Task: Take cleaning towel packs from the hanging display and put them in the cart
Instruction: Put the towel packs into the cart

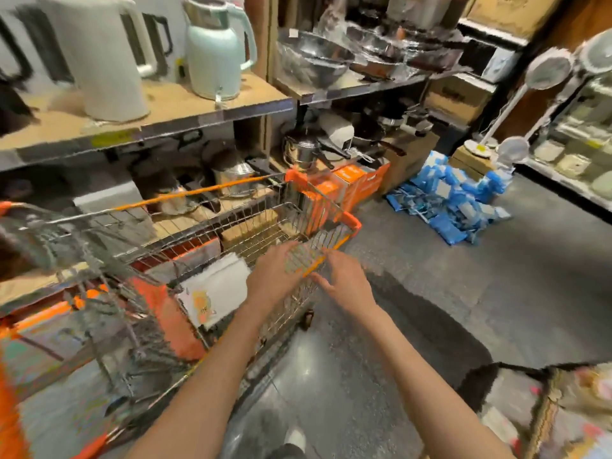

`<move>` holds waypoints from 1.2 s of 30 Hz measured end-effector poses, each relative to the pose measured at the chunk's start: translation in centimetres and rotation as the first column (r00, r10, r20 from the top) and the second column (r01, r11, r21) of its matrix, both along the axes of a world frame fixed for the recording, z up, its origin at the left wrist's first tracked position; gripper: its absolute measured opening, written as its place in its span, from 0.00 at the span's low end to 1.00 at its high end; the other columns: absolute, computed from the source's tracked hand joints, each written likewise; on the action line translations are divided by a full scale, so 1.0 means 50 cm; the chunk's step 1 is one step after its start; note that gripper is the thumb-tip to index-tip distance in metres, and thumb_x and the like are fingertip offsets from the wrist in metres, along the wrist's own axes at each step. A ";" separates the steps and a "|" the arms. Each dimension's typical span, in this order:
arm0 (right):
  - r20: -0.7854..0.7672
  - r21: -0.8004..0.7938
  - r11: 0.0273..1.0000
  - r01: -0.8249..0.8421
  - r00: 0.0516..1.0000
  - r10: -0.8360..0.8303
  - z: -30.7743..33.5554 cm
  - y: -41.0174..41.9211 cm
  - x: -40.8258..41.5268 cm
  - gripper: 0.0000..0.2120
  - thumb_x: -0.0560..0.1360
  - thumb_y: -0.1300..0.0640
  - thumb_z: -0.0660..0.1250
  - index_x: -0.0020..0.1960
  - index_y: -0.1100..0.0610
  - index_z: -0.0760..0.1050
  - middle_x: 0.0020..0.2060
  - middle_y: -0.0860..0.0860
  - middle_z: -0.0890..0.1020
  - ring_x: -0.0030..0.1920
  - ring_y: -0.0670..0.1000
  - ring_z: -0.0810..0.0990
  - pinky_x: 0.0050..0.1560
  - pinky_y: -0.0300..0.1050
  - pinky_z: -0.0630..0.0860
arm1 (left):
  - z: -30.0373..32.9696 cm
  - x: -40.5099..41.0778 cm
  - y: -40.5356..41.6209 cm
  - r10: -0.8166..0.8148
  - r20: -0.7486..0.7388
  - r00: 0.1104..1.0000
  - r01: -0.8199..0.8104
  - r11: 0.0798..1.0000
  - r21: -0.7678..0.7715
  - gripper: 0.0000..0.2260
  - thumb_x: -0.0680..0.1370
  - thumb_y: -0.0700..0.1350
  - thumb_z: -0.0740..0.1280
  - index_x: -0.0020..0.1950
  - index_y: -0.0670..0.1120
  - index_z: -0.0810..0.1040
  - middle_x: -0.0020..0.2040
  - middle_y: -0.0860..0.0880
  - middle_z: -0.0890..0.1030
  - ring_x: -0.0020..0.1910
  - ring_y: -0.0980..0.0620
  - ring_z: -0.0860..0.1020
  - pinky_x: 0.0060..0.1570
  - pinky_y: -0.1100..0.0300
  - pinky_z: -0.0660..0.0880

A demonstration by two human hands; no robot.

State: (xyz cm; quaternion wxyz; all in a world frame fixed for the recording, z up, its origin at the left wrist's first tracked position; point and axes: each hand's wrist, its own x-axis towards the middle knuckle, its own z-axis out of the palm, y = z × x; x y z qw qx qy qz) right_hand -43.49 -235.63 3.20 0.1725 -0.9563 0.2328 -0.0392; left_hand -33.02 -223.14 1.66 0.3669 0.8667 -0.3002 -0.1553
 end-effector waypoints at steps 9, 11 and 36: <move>-0.067 0.101 0.946 -0.308 0.947 0.315 -0.094 -0.077 0.237 0.30 0.76 0.42 0.61 0.73 0.56 0.62 0.69 0.54 0.71 0.69 0.55 0.67 0.69 0.53 0.63 | -0.115 0.120 0.001 0.344 -0.119 0.932 -0.332 0.937 0.104 0.25 0.76 0.52 0.66 0.71 0.59 0.64 0.70 0.49 0.68 0.68 0.45 0.68 0.58 0.50 0.71; -0.081 0.151 0.922 -0.357 0.925 0.371 -0.122 -0.069 0.285 0.31 0.76 0.41 0.61 0.73 0.55 0.61 0.70 0.53 0.69 0.70 0.54 0.65 0.70 0.52 0.61 | -0.143 0.141 0.018 0.418 -0.138 0.898 -0.403 0.907 0.120 0.25 0.75 0.51 0.67 0.71 0.58 0.64 0.69 0.49 0.69 0.66 0.45 0.69 0.58 0.49 0.72; -0.289 0.420 0.627 -0.656 0.558 0.778 -0.636 -0.024 0.741 0.35 0.74 0.43 0.66 0.75 0.55 0.57 0.71 0.50 0.66 0.71 0.51 0.63 0.68 0.42 0.58 | -0.686 0.351 -0.023 0.882 -0.470 0.023 -0.980 0.113 0.165 0.26 0.69 0.38 0.74 0.66 0.41 0.73 0.59 0.46 0.76 0.56 0.49 0.75 0.54 0.62 0.71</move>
